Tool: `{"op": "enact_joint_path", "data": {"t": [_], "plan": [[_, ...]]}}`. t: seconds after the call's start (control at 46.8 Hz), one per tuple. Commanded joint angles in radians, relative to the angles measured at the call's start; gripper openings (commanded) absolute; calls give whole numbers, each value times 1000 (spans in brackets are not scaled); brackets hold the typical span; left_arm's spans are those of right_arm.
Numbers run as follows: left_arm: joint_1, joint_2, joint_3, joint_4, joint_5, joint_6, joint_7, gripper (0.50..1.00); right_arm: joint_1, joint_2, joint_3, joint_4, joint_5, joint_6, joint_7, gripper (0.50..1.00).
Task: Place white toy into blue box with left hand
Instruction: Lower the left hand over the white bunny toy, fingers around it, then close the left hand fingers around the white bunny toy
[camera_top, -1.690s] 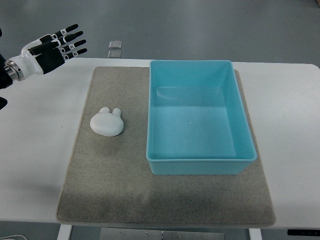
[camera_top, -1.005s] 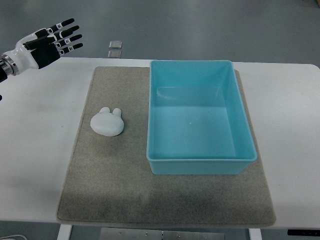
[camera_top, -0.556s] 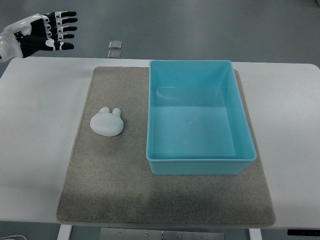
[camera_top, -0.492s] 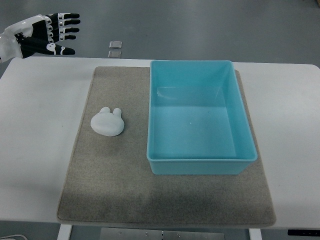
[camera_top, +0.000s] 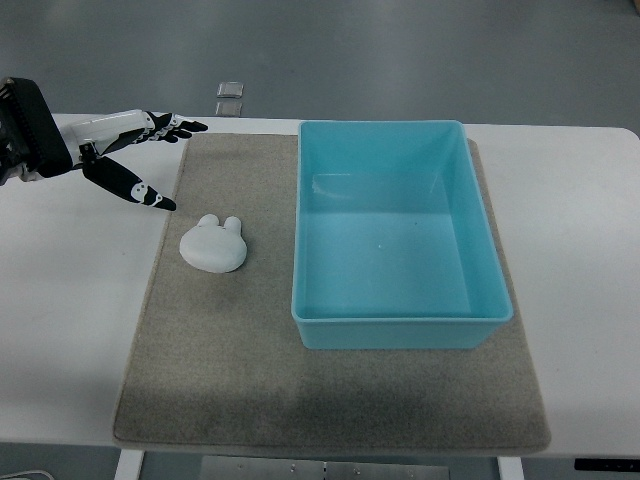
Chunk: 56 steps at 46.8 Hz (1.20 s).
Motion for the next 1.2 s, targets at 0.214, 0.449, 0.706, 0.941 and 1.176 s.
{"op": "enact_joint_path", "data": {"t": [0.214, 0.449, 0.706, 0.941, 1.176], "plan": [[53, -13, 1, -52, 193, 8, -19, 962, 0, 0, 0, 0, 1, 0, 0, 936], [56, -42, 18, -52, 230, 9, -24, 941, 0, 0, 0, 0, -1, 0, 0, 936], [61, -73, 32, -45, 287, 48, -24, 941, 0, 0, 0, 0, -1, 0, 0, 936], [64, -95, 55, -35, 324, 68, -22, 900, 0, 0, 0, 0, -1, 0, 0, 936], [64, -95, 55, -34, 330, 68, -24, 846, 0, 0, 0, 0, 1, 0, 0, 936]]}}
